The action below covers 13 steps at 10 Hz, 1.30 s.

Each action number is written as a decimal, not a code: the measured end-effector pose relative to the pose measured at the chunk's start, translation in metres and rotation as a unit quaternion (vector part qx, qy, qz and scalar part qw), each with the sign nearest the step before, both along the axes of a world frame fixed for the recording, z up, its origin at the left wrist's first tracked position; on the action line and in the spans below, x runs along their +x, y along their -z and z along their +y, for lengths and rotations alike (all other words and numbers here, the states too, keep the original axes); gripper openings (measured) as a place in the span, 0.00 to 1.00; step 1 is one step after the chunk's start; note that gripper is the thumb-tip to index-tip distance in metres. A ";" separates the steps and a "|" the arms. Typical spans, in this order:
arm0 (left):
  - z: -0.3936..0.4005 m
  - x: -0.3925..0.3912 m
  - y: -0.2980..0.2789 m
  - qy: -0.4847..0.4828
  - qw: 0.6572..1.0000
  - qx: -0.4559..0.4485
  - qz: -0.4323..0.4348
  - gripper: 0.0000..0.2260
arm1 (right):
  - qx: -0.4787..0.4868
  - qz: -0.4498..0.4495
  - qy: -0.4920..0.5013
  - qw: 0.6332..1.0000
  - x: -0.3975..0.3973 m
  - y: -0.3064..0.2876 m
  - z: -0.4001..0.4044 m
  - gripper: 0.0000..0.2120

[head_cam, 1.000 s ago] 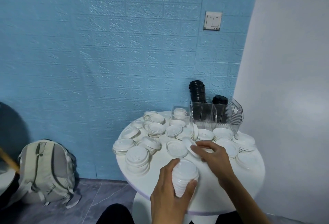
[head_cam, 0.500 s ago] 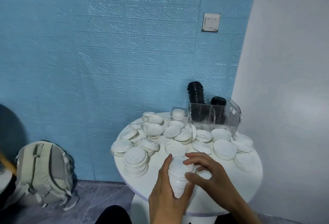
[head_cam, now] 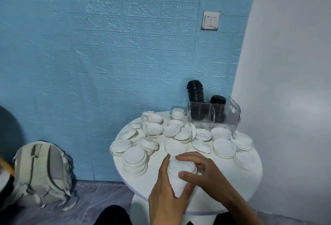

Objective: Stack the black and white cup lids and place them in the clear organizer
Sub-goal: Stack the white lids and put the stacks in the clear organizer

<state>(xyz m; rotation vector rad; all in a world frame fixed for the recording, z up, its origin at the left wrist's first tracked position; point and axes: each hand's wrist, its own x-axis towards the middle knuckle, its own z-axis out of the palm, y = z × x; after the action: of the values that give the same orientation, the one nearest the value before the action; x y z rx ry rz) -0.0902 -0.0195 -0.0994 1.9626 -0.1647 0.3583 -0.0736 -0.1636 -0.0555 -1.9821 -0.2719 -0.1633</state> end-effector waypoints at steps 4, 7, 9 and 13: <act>-0.002 -0.001 0.005 -0.002 0.998 0.031 -0.056 0.30 | 0.065 0.043 0.005 0.997 -0.001 0.009 -0.004 0.27; -0.003 -0.002 0.006 -0.002 0.996 0.043 -0.075 0.24 | 0.084 0.045 -0.004 0.995 -0.002 0.018 -0.004 0.30; -0.001 0.000 0.011 -0.004 0.996 0.034 -0.079 0.26 | 0.110 0.061 -0.020 0.992 0.008 0.009 -0.020 0.28; 0.001 0.003 0.012 0.001 0.997 0.022 -0.081 0.28 | -0.193 0.026 0.232 0.953 0.101 0.016 -0.049 0.23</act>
<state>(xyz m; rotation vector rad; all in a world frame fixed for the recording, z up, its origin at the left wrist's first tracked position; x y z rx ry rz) -0.0876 -0.0190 -0.1110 1.9756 -0.2807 0.5157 0.0273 -0.2125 -0.0710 -2.4110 0.2220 -0.3817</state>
